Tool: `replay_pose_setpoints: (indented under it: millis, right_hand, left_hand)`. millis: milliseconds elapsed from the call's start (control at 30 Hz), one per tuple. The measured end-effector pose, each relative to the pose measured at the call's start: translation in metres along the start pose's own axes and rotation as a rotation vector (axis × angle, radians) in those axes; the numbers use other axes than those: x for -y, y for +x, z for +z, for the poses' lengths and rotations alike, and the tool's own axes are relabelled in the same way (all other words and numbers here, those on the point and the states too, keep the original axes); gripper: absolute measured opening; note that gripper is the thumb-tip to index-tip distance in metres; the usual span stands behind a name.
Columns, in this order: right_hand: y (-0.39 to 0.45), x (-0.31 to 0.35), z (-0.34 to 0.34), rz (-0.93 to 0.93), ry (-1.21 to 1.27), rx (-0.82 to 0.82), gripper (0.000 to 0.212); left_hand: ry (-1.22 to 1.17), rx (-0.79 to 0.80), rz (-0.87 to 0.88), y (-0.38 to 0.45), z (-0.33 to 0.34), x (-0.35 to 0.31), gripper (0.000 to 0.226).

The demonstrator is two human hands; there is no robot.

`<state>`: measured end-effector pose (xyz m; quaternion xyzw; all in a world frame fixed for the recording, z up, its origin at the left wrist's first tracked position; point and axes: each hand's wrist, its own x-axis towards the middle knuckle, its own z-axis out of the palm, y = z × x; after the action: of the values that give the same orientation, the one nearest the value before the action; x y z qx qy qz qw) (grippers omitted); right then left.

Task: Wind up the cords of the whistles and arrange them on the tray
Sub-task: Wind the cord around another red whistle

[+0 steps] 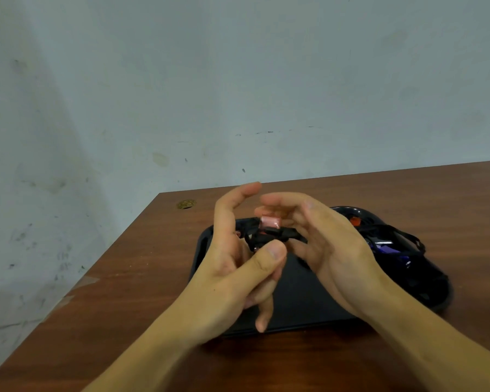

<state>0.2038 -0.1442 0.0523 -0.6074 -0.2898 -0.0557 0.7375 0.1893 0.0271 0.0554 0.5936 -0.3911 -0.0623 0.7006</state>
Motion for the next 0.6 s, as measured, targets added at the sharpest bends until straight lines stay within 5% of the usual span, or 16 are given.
replay_pose_setpoints:
  millis: [300, 467, 600]
  right_hand:
    - [0.001, 0.013, -0.005, -0.059, -0.297, 0.122, 0.030]
    - [0.003, 0.012, -0.007, -0.098, -0.287, 0.033, 0.009]
    - [0.006, 0.014, -0.008, -0.094, -0.312, -0.001, 0.015]
  left_hand:
    - [0.152, -0.038, -0.085, 0.000, -0.003, 0.005, 0.067]
    - [0.139, -0.001, -0.099, 0.001, -0.001, 0.006, 0.057]
    - [0.127, -0.001, -0.102, 0.001, 0.002, 0.007, 0.053]
